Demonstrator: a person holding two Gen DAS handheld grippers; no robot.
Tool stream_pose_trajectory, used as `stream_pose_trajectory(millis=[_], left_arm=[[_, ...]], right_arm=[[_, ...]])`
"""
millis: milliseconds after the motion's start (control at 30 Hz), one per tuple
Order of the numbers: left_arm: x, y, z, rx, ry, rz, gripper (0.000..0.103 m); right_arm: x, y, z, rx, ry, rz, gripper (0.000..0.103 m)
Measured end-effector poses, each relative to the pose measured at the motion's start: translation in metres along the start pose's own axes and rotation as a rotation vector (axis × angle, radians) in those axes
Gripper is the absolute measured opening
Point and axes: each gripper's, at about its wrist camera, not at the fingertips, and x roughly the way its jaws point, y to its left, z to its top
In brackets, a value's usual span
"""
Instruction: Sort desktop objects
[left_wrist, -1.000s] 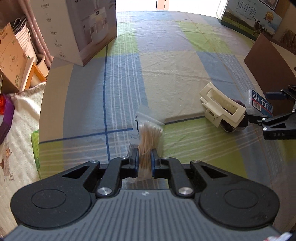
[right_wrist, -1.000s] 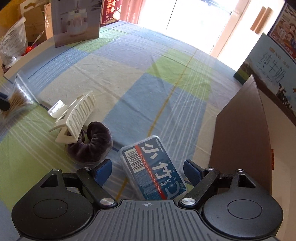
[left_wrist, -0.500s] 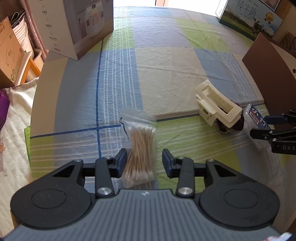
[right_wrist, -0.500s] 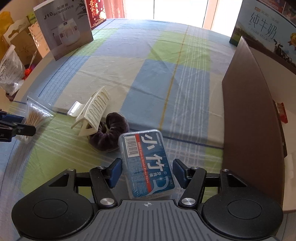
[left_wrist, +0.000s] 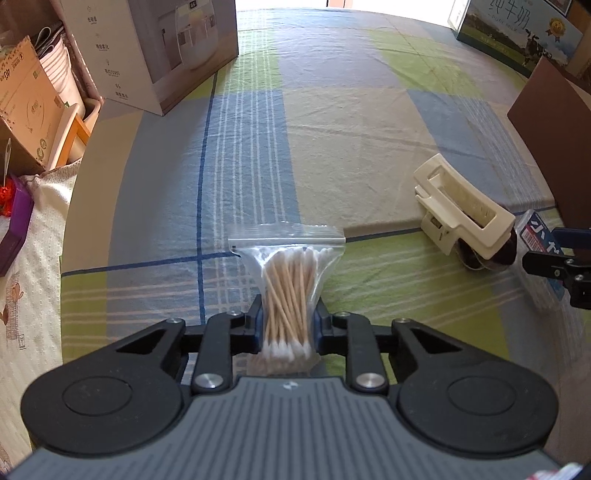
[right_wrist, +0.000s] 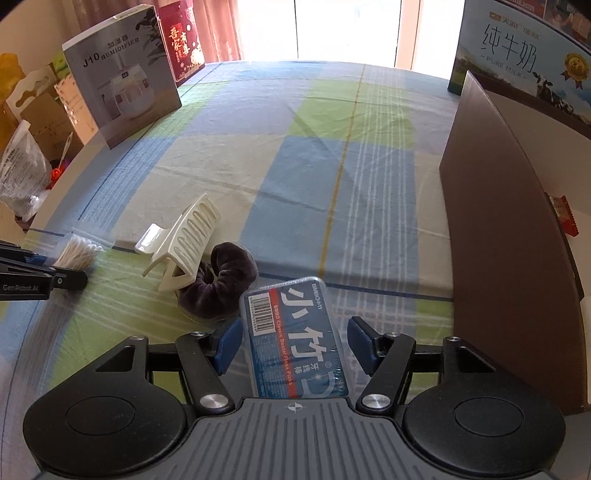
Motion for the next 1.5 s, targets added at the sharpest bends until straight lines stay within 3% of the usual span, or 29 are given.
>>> stream_pose_trajectory(millis=[533, 767, 1133, 1500], left_arm=[[-0.025, -0.054, -0.053, 0.058, 0.037, -0.062, 0.019], [-0.030, -0.069, -0.066, 0.068, 0.047, -0.051, 0.019], [-0.043, -0.093, -0.082, 0.047, 0.062, -0.044, 0.019], [-0.082, -0.141, -0.092, 0.071, 0.005, -0.095, 0.019]], right_arm=[[-0.010, 0.019, -0.039, -0.180, 0.048, -0.041, 0.055], [-0.007, 0.019, -0.055, -0.219, -0.014, -0.032, 0.055], [-0.044, -0.009, -0.081, -0.052, 0.035, 0.086, 0.054], [-0.109, -0.059, -0.106, 0.047, -0.020, 0.120, 0.054]])
